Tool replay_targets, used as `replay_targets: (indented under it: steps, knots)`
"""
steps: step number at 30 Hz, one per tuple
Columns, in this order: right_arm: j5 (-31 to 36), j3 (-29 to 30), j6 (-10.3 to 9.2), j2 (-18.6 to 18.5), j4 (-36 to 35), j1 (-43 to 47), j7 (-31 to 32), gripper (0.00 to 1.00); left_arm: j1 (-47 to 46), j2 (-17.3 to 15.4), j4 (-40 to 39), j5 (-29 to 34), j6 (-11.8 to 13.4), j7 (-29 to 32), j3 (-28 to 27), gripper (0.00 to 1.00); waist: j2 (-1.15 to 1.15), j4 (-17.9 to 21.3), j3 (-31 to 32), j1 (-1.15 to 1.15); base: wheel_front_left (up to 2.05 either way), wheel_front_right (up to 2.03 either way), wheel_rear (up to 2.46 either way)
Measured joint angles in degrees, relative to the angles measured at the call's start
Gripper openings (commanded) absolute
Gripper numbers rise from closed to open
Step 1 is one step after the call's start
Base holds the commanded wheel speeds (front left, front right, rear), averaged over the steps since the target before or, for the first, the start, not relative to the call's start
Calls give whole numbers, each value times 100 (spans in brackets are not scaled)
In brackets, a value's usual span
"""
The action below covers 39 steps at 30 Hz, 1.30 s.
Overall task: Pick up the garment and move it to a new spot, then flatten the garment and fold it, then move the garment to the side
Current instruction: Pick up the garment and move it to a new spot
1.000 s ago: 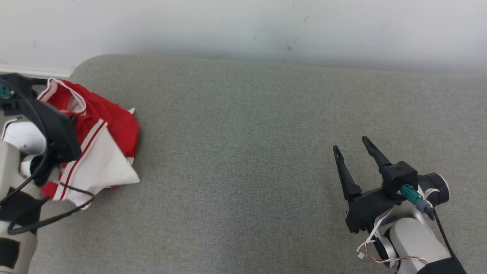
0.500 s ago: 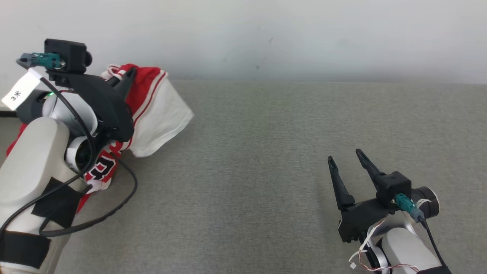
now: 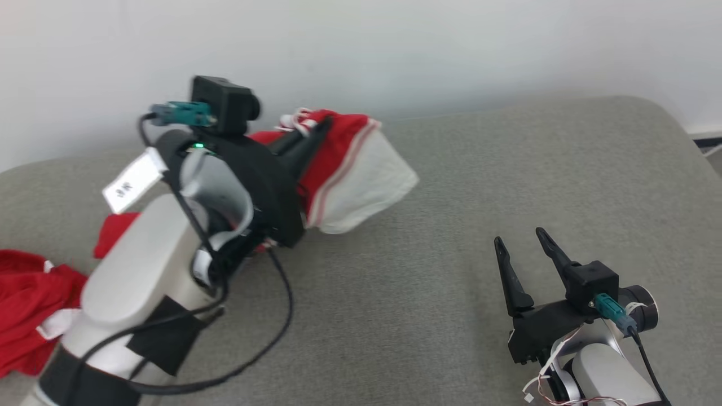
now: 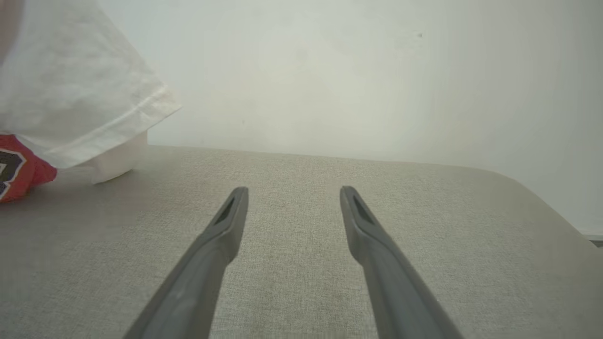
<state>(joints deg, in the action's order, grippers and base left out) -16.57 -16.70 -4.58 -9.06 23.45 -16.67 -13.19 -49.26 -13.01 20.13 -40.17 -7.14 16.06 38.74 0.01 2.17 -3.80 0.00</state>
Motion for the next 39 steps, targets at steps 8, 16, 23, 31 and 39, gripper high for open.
replay_targets:
  steps: [8, 16, 23, 31, 39]
  knots:
    - [-5, 30, -2, 3, -2, -9, -44, 100, 175, 505, -257, -103, 0, -131, 553, 0, 0, 445, -90, 0, 0, 0, 0]
    - [-7, 52, -4, 15, -67, -15, -51, 100, 351, 886, -209, -115, 0, -199, 994, 0, 0, 603, -202, 0, 0, 0, 0]
    - [-7, 57, -45, 52, -119, -30, -75, 100, 893, 959, 371, -170, 0, -337, 1430, 0, 0, 707, -346, 0, 0, 0, 0]
    - [-5, 71, -45, 59, -121, -160, -93, 100, 1135, 980, 1103, -428, 0, -594, 1814, 0, 0, 809, -491, 0, 0, 0, 0]
    - [-5, 123, -47, 59, -102, -159, -96, 100, 1033, 1017, 1263, -598, 0, -808, 2131, 100, 0, 726, -531, 0, 0, 0, 0]
